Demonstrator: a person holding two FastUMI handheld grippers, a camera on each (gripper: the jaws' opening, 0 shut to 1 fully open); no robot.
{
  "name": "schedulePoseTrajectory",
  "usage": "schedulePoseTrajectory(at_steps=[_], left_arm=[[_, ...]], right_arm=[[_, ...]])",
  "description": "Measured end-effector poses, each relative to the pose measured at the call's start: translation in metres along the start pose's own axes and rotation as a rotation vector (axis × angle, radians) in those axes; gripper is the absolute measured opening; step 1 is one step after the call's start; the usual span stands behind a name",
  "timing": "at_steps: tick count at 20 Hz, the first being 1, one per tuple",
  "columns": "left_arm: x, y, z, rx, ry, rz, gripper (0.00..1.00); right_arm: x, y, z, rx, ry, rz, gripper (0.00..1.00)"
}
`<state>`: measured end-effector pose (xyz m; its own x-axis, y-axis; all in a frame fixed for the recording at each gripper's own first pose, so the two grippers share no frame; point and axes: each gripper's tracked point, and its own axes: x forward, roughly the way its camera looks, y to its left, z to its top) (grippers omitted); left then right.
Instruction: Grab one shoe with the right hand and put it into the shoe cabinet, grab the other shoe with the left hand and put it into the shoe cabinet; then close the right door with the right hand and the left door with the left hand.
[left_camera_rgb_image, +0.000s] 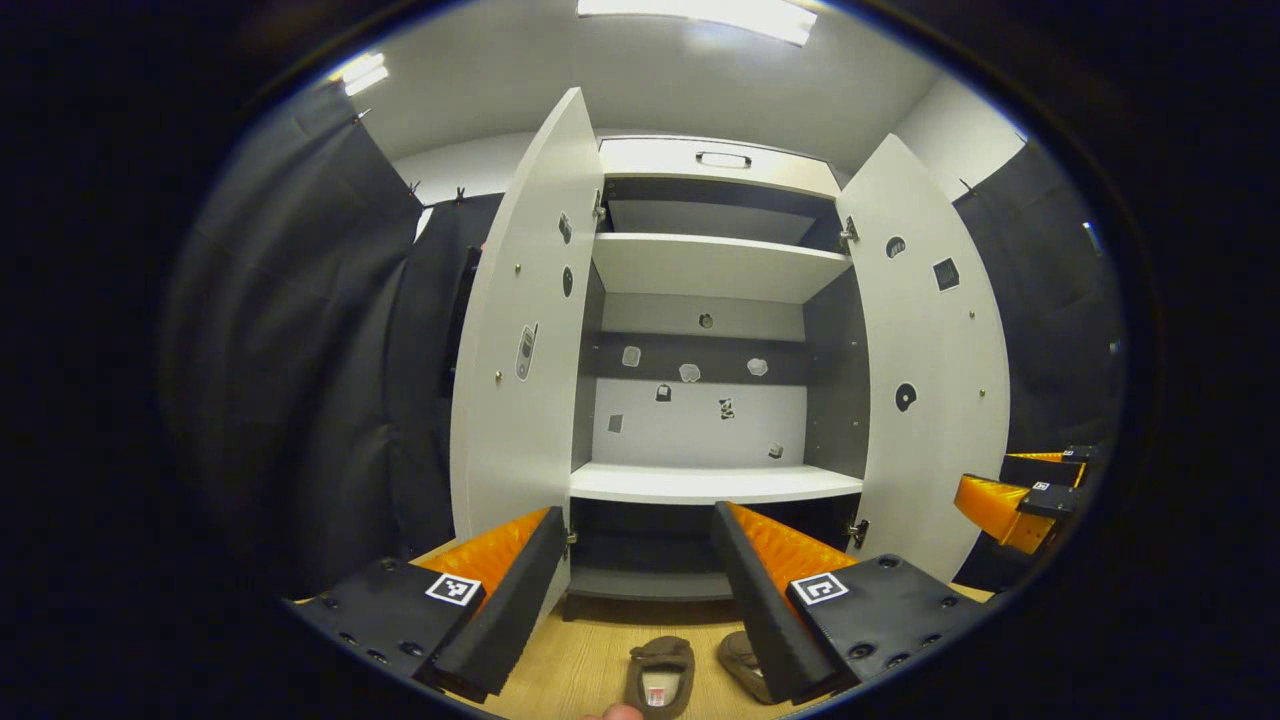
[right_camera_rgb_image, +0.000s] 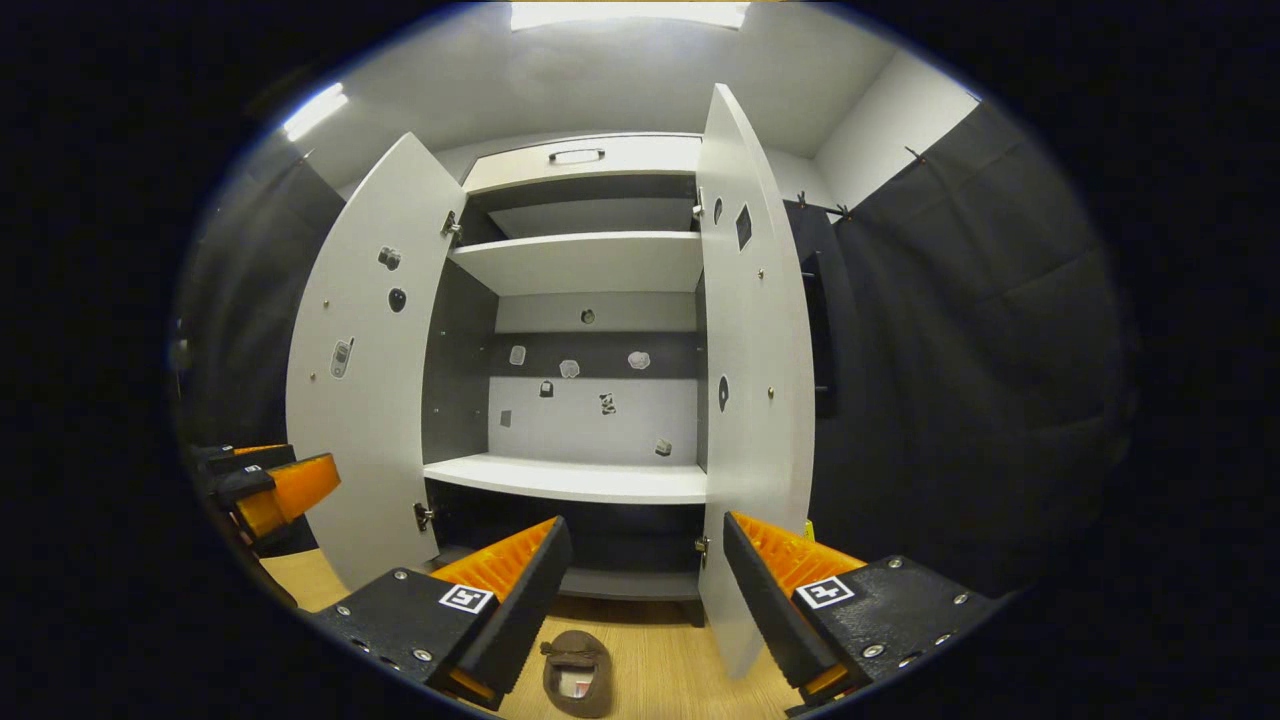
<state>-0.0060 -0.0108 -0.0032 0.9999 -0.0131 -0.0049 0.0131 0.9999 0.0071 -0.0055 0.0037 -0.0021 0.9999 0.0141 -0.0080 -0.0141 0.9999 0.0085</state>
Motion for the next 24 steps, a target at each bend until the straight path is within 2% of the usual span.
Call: schedulePoseTrajectory(at_steps=[2, 3, 4, 9, 15, 18, 19, 20, 24], left_arm=[[-0.001, 0.001, 0.001, -0.003, 0.001, 0.001, 0.97], [-0.002, 0.002, 0.001, -0.005, 0.0, 0.004, 0.94], [-0.004, 0.004, 0.002, -0.007, -0.001, 0.007, 0.97], [-0.008, 0.009, 0.004, -0.008, -0.003, 0.016, 0.96], [-0.014, 0.018, 0.008, -0.008, -0.008, 0.038, 0.94], [-0.016, 0.022, 0.008, -0.013, -0.008, 0.046, 0.94], [-0.016, 0.024, 0.007, -0.016, -0.006, 0.049, 0.97], [-0.016, 0.025, 0.006, -0.018, -0.002, 0.051, 0.94], [-0.019, 0.029, 0.005, -0.023, -0.006, 0.064, 0.96]], right_arm=[[-0.001, 0.0, 0.004, 0.002, -0.01, -0.002, 0.94], [-0.002, 0.001, 0.005, 0.002, -0.014, -0.002, 0.94], [-0.002, 0.001, 0.008, 0.003, -0.018, -0.002, 0.94], [0.003, 0.003, 0.013, -0.015, -0.033, 0.002, 0.94], [0.036, 0.026, -0.01, -0.057, 0.016, 0.064, 0.94], [0.057, 0.041, -0.051, -0.112, 0.088, 0.107, 0.94], [0.064, 0.046, -0.071, -0.124, 0.128, 0.125, 0.94], [0.069, 0.05, -0.096, -0.136, 0.182, 0.14, 0.97], [0.078, 0.061, -0.204, -0.152, 0.429, 0.184, 0.95]])
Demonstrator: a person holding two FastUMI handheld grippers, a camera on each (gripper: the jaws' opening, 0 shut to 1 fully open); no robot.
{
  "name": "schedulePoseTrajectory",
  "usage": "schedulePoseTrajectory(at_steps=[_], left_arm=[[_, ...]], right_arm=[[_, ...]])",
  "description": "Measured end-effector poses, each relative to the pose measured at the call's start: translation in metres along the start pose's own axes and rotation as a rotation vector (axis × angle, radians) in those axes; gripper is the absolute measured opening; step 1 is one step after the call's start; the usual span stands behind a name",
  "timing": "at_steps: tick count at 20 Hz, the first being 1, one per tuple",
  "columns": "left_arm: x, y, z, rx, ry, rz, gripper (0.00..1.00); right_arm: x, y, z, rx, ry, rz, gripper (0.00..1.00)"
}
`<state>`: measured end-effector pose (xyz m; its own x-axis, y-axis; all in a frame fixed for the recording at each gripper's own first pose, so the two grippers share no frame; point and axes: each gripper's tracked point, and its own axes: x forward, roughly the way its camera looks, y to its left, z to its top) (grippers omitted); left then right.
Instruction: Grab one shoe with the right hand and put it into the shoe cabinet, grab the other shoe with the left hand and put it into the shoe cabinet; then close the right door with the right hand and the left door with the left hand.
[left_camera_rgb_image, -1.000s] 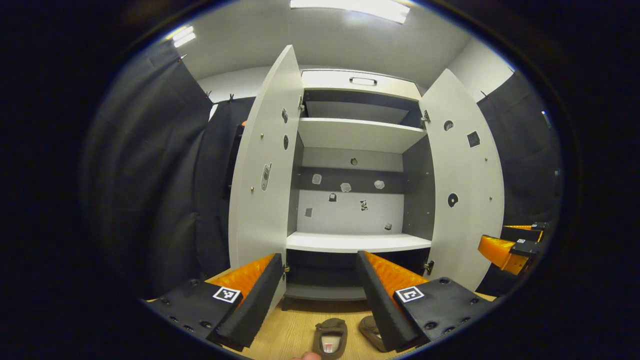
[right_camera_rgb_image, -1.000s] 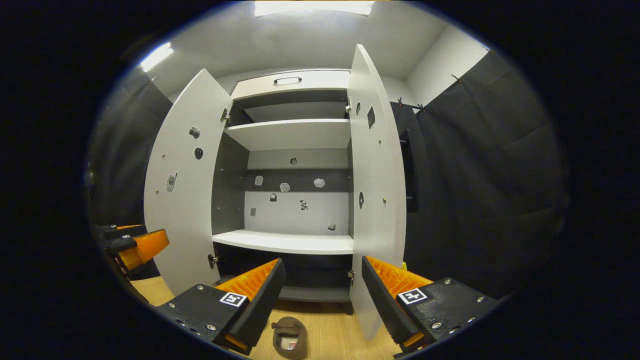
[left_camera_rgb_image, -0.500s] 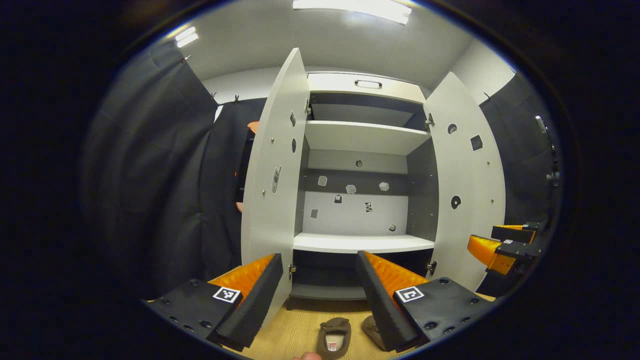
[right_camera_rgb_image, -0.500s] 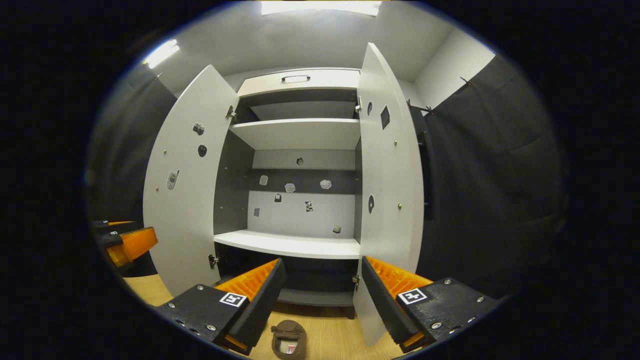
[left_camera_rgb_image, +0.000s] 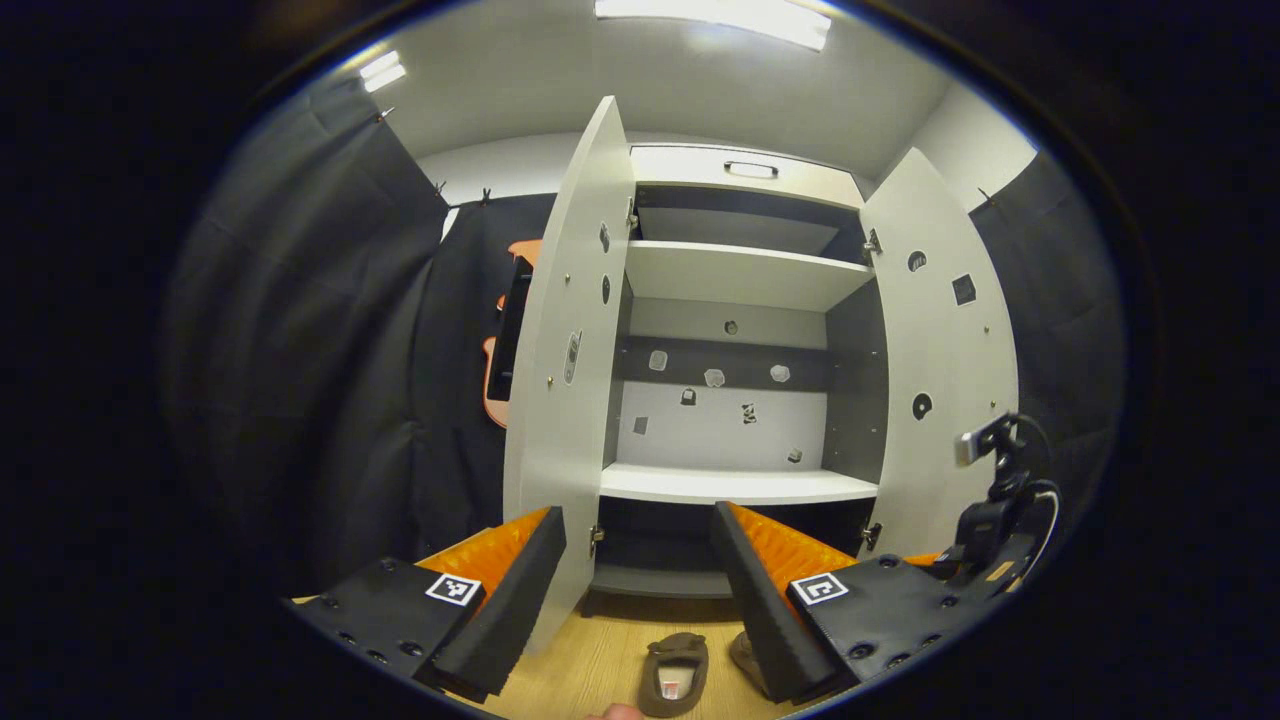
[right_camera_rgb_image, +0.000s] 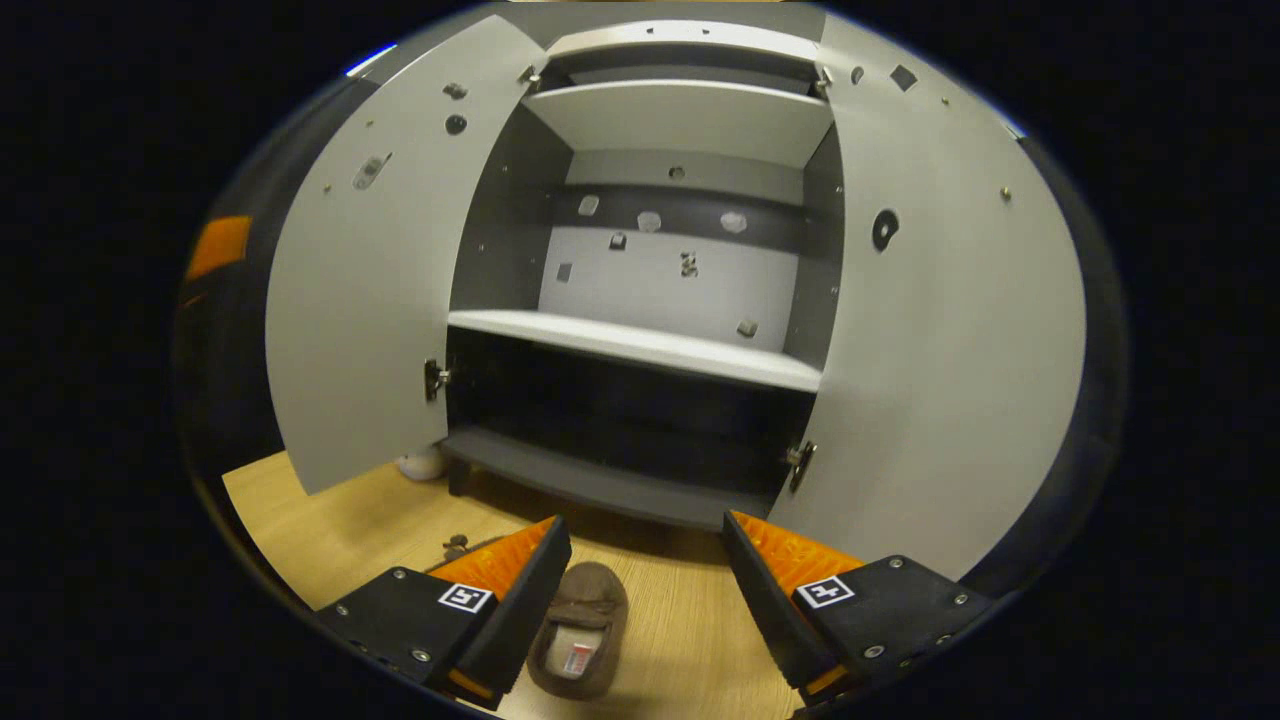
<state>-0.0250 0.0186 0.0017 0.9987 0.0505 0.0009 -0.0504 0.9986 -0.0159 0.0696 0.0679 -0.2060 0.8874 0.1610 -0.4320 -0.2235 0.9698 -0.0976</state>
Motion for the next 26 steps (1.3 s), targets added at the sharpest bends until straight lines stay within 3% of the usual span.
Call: schedulePoseTrajectory(at_steps=[4, 8, 14, 17, 19, 22, 23, 26], left_arm=[[-0.002, 0.003, -0.01, -0.008, 0.019, 0.011, 0.94], [-0.002, 0.007, -0.013, -0.02, 0.026, 0.018, 0.96], [0.002, 0.009, -0.013, -0.007, 0.023, 0.022, 0.97], [0.004, 0.007, -0.013, -0.002, 0.029, 0.018, 0.97], [0.003, 0.007, -0.014, 0.005, 0.032, 0.018, 0.96], [0.003, 0.005, -0.017, -0.003, 0.039, 0.02, 0.96], [0.003, 0.004, -0.017, -0.005, 0.041, 0.019, 0.96], [0.003, 0.003, -0.017, -0.004, 0.037, 0.019, 0.97]], right_arm=[[0.031, 0.01, -0.073, 0.002, 0.194, 0.016, 0.95], [0.049, 0.01, -0.119, -0.03, 0.319, 0.005, 0.95], [0.084, 0.008, -0.15, -0.074, 0.393, 0.006, 0.95], [0.109, 0.0, -0.157, -0.038, 0.405, -0.026, 0.94], [0.12, 0.004, -0.161, -0.009, 0.397, -0.002, 0.92], [0.123, 0.015, -0.162, -0.016, 0.351, 0.091, 0.78], [0.121, 0.017, -0.164, -0.008, 0.345, 0.107, 0.66], [0.121, 0.026, -0.164, 0.026, 0.336, 0.134, 0.45]])
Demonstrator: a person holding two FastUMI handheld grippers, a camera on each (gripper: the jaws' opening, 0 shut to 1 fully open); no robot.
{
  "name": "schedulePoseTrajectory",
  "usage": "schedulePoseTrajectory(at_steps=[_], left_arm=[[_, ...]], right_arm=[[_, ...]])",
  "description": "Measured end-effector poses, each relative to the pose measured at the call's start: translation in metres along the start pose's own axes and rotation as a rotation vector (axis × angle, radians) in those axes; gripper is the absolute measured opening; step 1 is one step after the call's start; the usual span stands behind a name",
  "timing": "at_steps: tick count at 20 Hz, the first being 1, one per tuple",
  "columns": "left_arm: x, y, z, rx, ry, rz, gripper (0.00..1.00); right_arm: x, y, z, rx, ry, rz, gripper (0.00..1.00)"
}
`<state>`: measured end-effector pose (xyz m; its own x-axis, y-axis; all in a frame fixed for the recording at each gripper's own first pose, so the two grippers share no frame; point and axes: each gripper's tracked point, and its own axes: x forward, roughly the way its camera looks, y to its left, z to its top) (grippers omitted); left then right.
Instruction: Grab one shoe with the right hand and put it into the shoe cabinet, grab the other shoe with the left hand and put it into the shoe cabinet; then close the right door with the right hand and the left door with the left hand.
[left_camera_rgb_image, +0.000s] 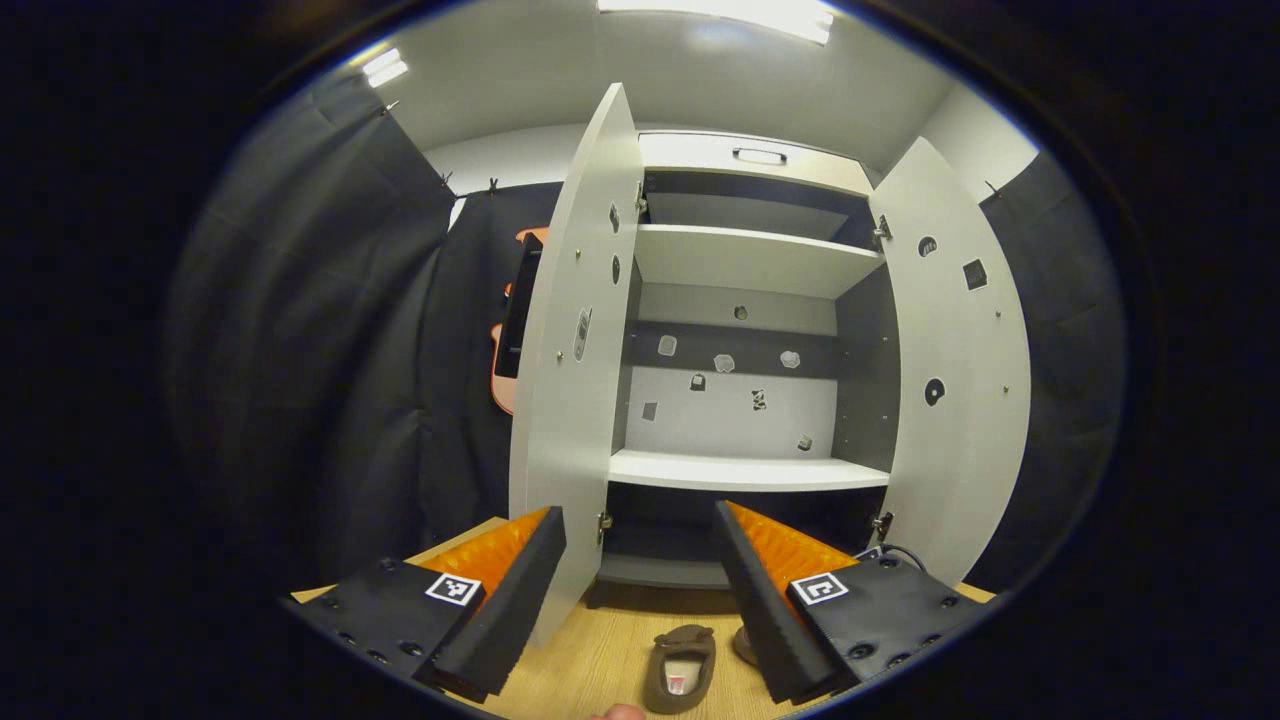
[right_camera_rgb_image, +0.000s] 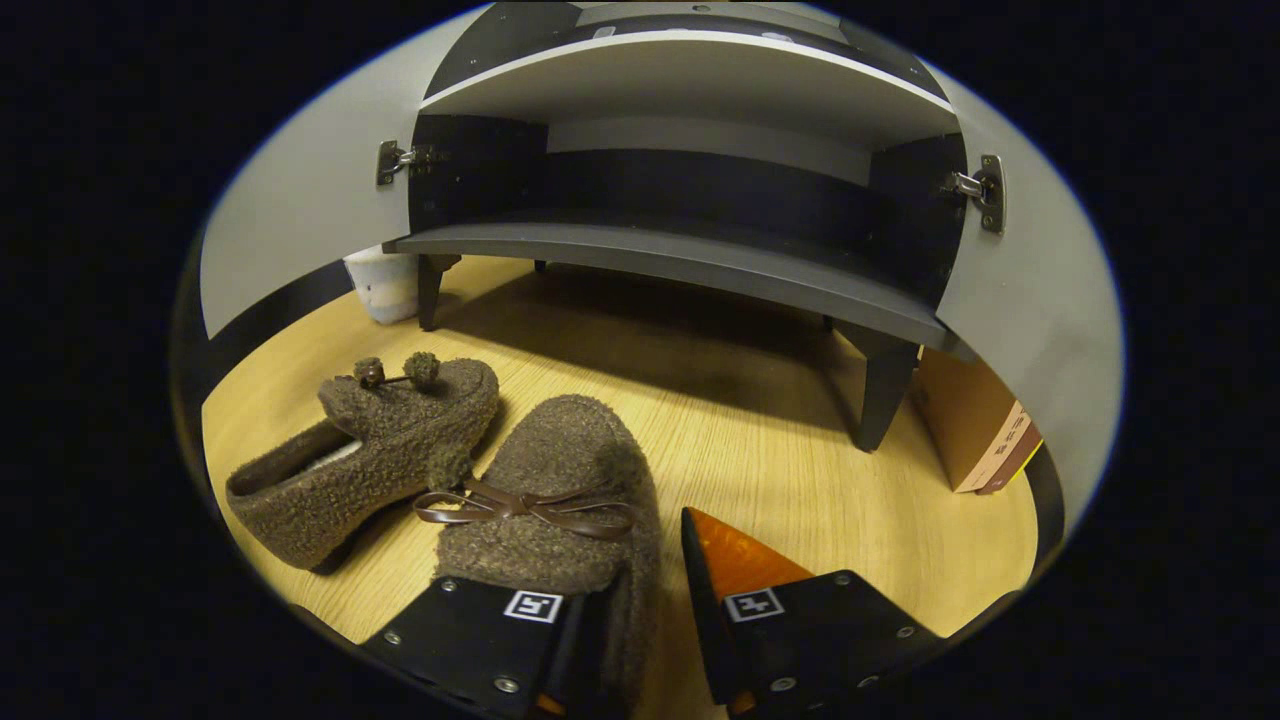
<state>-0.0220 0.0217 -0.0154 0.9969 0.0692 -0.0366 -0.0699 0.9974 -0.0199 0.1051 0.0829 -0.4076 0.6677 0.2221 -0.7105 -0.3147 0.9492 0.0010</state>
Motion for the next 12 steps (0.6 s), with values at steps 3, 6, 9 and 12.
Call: schedulePoseTrajectory(at_steps=[3, 6, 9, 12], left_arm=[[-0.001, 0.0, 0.001, 0.009, -0.012, 0.005, 0.97], [0.0, -0.001, -0.005, 0.02, -0.003, 0.003, 0.96], [0.0, -0.005, -0.01, 0.004, 0.009, -0.013, 0.97], [0.002, -0.007, -0.012, 0.003, 0.008, -0.027, 0.97]], right_arm=[[-0.003, -0.004, 0.007, -0.053, -0.03, -0.066, 0.2], [-0.023, -0.01, 0.028, -0.082, -0.116, -0.11, 0.08], [-0.055, -0.012, 0.05, -0.045, -0.178, -0.124, 0.08], [-0.099, -0.02, 0.085, 0.002, -0.283, -0.195, 0.08]])
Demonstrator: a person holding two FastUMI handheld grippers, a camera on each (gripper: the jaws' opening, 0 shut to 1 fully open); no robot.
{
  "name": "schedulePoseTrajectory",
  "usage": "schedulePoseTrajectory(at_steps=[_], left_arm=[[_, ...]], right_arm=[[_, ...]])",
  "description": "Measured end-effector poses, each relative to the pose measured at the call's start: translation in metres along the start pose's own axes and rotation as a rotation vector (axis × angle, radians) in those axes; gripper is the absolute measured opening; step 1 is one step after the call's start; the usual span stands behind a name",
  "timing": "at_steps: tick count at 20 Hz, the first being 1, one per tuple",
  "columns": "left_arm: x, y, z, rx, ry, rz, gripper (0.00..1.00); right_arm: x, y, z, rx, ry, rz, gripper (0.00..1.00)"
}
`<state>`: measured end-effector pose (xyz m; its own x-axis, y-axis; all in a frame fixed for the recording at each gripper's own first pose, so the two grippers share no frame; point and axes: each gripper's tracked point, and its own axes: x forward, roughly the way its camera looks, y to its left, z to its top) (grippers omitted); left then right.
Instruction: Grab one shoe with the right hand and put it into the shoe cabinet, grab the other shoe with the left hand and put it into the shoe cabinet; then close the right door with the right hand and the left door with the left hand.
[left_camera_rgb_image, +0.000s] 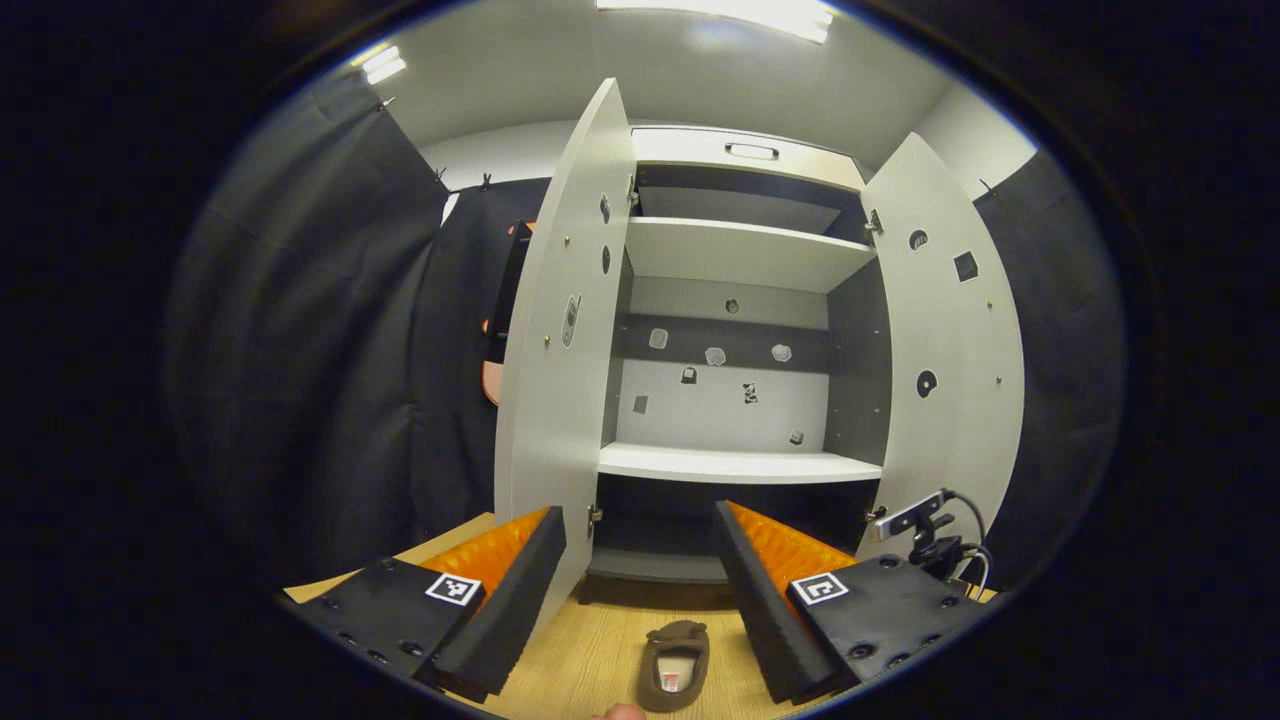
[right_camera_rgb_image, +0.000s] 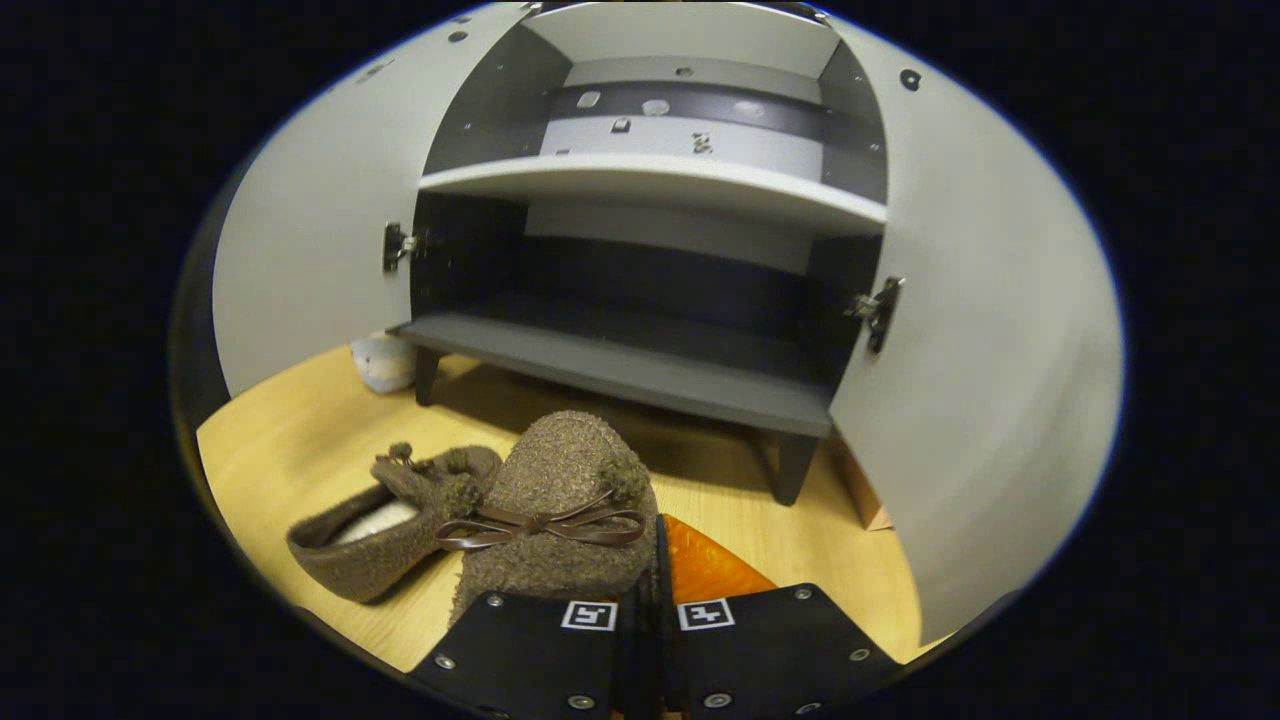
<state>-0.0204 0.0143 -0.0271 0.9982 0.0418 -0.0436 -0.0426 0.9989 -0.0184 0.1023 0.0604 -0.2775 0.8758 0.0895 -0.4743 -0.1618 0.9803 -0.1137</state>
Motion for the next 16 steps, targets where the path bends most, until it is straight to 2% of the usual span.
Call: schedulePoseTrajectory(at_steps=[2, 3, 4, 8, 13, 16], left_arm=[[-0.001, -0.001, -0.001, 0.013, -0.004, -0.001, 0.97], [-0.001, -0.003, -0.001, 0.018, -0.008, -0.009, 0.94], [-0.001, -0.006, -0.002, 0.019, -0.011, -0.017, 0.97], [0.001, -0.015, -0.003, 0.011, -0.01, -0.057, 0.96], [0.001, -0.019, -0.008, -0.007, -0.004, -0.076, 0.96], [0.004, -0.02, -0.008, 0.006, -0.001, -0.084, 0.96]], right_arm=[[-0.028, -0.013, 0.039, 0.008, -0.069, -0.054, 0.08], [-0.042, -0.018, 0.059, 0.023, -0.097, -0.071, 0.08], [-0.054, -0.022, 0.08, 0.053, -0.125, -0.078, 0.08], [-0.08, -0.043, 0.175, 0.147, -0.229, -0.083, 0.07], [-0.055, -0.057, 0.284, 0.167, -0.287, -0.063, 0.08], [-0.012, -0.067, 0.331, 0.169, -0.28, -0.083, 0.07]])
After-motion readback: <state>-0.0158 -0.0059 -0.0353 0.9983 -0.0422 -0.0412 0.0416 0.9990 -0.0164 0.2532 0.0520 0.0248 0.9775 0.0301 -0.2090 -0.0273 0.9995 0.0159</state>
